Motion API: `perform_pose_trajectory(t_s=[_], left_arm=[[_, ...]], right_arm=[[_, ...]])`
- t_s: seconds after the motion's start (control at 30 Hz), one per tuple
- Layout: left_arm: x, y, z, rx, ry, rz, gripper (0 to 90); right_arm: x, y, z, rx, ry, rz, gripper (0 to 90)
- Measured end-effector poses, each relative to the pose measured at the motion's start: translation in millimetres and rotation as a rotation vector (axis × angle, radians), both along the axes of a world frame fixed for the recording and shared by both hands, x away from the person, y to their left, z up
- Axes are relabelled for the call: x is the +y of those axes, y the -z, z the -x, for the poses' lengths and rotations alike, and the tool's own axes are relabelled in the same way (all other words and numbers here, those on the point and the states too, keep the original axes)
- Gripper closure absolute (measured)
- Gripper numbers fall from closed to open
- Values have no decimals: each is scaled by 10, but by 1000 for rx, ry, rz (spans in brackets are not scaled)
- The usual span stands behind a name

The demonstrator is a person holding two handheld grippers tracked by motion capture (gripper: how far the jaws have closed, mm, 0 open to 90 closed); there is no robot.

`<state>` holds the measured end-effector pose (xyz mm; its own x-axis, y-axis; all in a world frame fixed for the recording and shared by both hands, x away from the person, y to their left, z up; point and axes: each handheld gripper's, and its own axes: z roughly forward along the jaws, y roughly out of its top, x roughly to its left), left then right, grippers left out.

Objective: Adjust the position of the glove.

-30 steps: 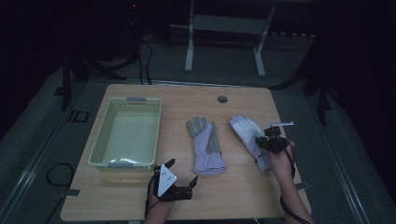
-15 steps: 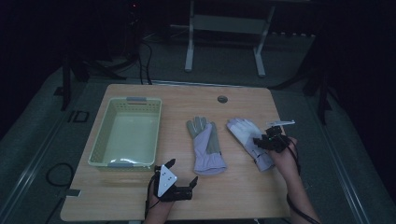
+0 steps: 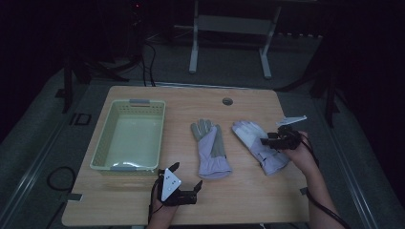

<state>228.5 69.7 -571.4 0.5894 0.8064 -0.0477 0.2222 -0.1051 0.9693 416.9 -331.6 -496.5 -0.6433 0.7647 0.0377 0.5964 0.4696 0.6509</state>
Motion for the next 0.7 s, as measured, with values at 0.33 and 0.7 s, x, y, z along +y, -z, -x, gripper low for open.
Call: perform_pose_trajectory(t_s=[0.33,0.7], left_arm=[[0,0,2,-1,2,-2,1],[-2,0,2,0,-2,-1,1]], right_arm=[[-35,390,-81,79,6,-57,531],[61,367,-8,83,58,-45,720]])
